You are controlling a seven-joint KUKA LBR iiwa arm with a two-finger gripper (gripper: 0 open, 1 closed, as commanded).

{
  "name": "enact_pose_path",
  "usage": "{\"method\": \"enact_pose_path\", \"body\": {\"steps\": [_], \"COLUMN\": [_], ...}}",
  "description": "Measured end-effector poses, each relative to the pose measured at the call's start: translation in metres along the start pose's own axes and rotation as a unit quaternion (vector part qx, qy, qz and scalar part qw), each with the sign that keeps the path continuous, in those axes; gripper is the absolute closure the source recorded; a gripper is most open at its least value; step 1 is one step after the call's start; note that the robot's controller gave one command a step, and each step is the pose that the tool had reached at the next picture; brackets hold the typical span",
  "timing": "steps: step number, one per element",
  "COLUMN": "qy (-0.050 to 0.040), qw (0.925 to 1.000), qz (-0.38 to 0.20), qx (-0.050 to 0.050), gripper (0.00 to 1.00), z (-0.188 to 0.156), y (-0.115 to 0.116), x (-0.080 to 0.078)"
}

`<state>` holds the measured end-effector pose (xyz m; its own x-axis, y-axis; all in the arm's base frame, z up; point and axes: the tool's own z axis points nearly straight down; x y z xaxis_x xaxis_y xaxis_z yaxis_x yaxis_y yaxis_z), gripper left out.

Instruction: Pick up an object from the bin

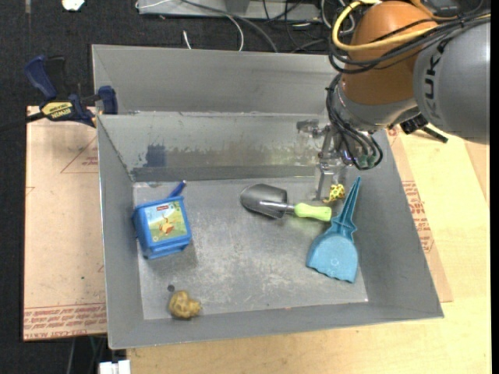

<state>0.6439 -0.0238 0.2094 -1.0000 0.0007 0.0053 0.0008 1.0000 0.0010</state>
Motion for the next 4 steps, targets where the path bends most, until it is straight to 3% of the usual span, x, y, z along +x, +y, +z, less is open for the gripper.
{"method": "enact_pose_path", "body": {"steps": [1, 2, 3, 4], "qy": [-0.004, -0.0048, -0.0029, -0.0053], "qw": [1.0, 0.997, 0.9965, 0.9828], "qz": [0.0, 0.077, 0.084, 0.184], "qx": [0.0, -0.001, -0.001, -0.002], "gripper": [0.0, 0.0, 0.0, 0.0], "z": [-0.006, 0.072, 0.099, 0.089], "y": [0.0, -0.029, -0.044, -0.038], "x": [-0.001, 0.007, 0.018, 0.031]}}
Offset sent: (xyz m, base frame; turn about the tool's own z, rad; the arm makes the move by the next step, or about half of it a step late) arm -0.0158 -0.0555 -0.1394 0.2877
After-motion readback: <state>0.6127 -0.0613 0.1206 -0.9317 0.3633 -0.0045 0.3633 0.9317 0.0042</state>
